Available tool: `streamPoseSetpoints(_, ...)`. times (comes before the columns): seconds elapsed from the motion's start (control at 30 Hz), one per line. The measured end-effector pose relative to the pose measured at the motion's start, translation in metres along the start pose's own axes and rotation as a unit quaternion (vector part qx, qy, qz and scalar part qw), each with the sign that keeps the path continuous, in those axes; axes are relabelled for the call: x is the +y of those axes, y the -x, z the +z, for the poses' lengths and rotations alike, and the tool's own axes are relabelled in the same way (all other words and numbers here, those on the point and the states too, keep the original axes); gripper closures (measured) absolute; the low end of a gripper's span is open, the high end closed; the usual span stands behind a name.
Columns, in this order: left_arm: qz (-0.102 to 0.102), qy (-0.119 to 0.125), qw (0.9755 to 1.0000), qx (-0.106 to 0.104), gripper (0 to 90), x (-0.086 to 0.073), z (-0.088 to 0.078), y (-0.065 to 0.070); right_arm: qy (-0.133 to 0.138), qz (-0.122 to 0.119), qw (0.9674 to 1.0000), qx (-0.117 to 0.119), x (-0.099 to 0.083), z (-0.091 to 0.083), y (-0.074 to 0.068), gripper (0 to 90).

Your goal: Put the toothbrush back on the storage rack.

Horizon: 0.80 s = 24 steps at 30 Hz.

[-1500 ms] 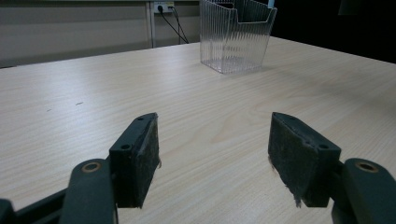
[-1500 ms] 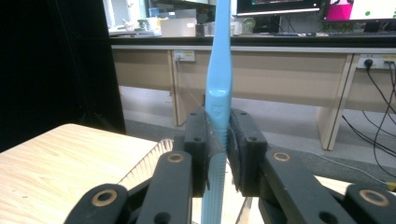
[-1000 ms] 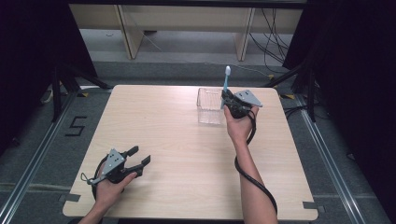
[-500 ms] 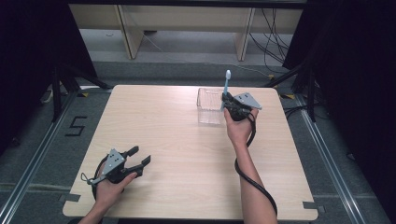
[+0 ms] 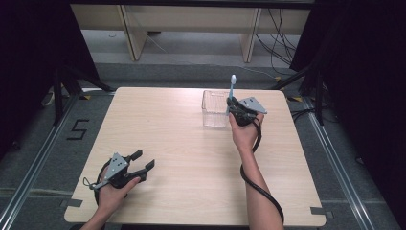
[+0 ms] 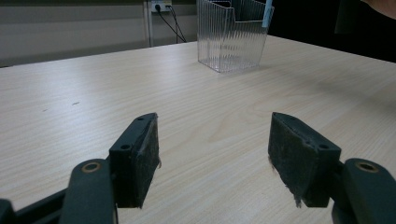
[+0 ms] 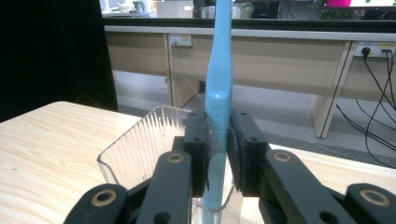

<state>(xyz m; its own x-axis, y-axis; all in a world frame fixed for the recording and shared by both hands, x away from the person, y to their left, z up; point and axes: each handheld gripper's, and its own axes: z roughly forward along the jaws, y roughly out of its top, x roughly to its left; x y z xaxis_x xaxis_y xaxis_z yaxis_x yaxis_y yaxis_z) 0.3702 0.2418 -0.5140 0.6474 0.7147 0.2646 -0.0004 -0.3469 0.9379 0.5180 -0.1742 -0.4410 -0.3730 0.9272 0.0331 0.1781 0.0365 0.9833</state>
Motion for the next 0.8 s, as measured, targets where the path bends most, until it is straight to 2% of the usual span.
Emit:
streamPoseSetpoints(0.07,0.000,0.000,1.0000,0.000,33.3,0.000,0.000,0.000,0.000,-0.008,1.0000,0.002,-0.001,0.000,0.001,78.4)
streamPoseSetpoints(0.1,0.000,0.000,1.0000,0.000,33.2,0.000,0.000,0.000,0.000,0.001,1.0000,0.001,-0.002,0.000,0.000,78.4)
streamPoseSetpoints(0.2,0.000,0.000,1.0000,0.000,33.2,0.000,0.000,0.000,-0.005,-0.007,1.0000,0.000,-0.003,-0.001,0.001,78.4)
streamPoseSetpoints(0.3,0.000,0.000,1.0000,-0.001,33.2,0.000,0.000,0.000,-0.005,0.010,0.9999,-0.004,-0.006,-0.001,-0.001,78.3)
streamPoseSetpoints(0.37,0.000,0.000,1.0000,-0.001,33.2,0.000,0.000,0.000,-0.007,-0.005,1.0000,-0.001,-0.007,-0.001,0.002,78.4)
streamPoseSetpoints(0.53,0.000,0.000,1.0000,0.000,33.2,0.000,0.000,0.000,-0.010,0.008,0.9999,-0.004,-0.010,-0.001,0.000,78.4)
streamPoseSetpoints(0.6,0.000,0.000,1.0000,-0.001,33.2,0.000,0.000,0.000,-0.010,0.002,0.9999,-0.004,-0.010,-0.001,0.000,78.4)
streamPoseSetpoints(0.63,0.000,0.000,1.0000,-0.001,33.2,0.000,0.000,0.000,-0.014,-0.009,0.9999,-0.001,-0.010,-0.001,0.002,78.4)
streamPoseSetpoints(0.77,0.000,0.000,1.0000,-0.001,33.2,0.000,0.000,0.000,-0.012,0.003,0.9999,-0.001,-0.012,-0.001,0.001,78.4)
streamPoseSetpoints(0.8,0.000,0.000,1.0000,-0.001,33.2,0.000,0.000,0.000,-0.012,-0.002,0.9999,-0.003,-0.013,-0.001,0.001,78.4)
